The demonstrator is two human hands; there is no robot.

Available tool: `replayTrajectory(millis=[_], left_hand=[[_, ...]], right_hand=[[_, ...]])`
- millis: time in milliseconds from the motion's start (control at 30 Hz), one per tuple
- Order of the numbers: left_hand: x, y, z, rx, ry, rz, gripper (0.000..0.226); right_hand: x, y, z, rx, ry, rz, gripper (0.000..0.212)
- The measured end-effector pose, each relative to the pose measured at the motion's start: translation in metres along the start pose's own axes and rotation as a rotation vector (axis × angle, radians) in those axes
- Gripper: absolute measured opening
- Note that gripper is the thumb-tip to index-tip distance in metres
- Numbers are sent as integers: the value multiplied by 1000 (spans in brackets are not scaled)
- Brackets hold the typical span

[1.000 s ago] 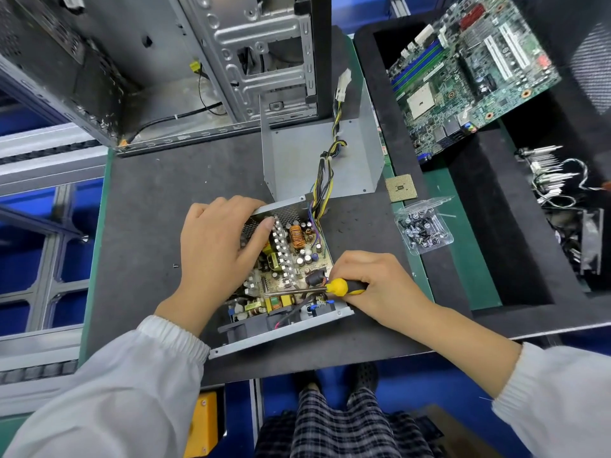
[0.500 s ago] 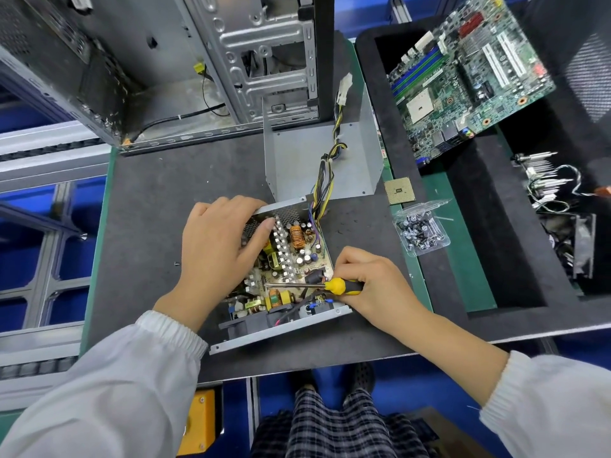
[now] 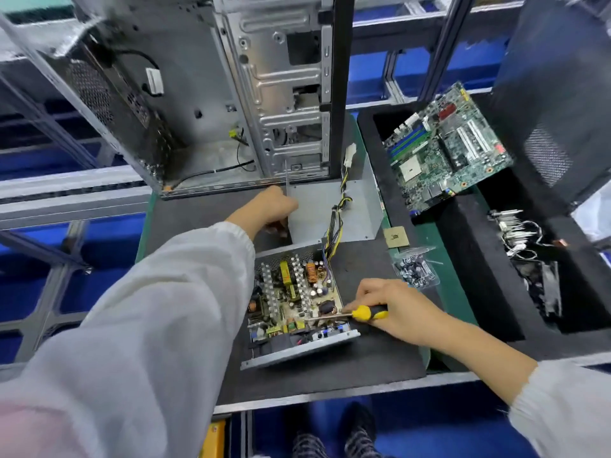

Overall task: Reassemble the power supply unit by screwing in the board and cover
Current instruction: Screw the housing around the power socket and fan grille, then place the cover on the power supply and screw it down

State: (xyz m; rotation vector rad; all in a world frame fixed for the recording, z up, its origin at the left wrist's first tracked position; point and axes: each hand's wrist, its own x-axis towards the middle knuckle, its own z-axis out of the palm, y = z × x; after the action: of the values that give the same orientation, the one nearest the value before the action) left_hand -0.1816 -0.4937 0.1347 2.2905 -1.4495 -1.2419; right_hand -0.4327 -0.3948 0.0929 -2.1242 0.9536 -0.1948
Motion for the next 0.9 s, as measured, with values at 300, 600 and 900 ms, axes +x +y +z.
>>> replayTrajectory(millis=[300, 600, 900], left_hand=[[-22, -7, -26, 223, 305, 124, 20], [-68, -1, -15, 837, 663, 461, 24], [-83, 20, -20, 398, 1005, 796, 66]], right_hand=[[73, -14, -3, 450, 520, 332, 19], [43, -27, -39, 315, 1069, 93, 19], [60, -31, -120, 1635, 389, 581, 12]])
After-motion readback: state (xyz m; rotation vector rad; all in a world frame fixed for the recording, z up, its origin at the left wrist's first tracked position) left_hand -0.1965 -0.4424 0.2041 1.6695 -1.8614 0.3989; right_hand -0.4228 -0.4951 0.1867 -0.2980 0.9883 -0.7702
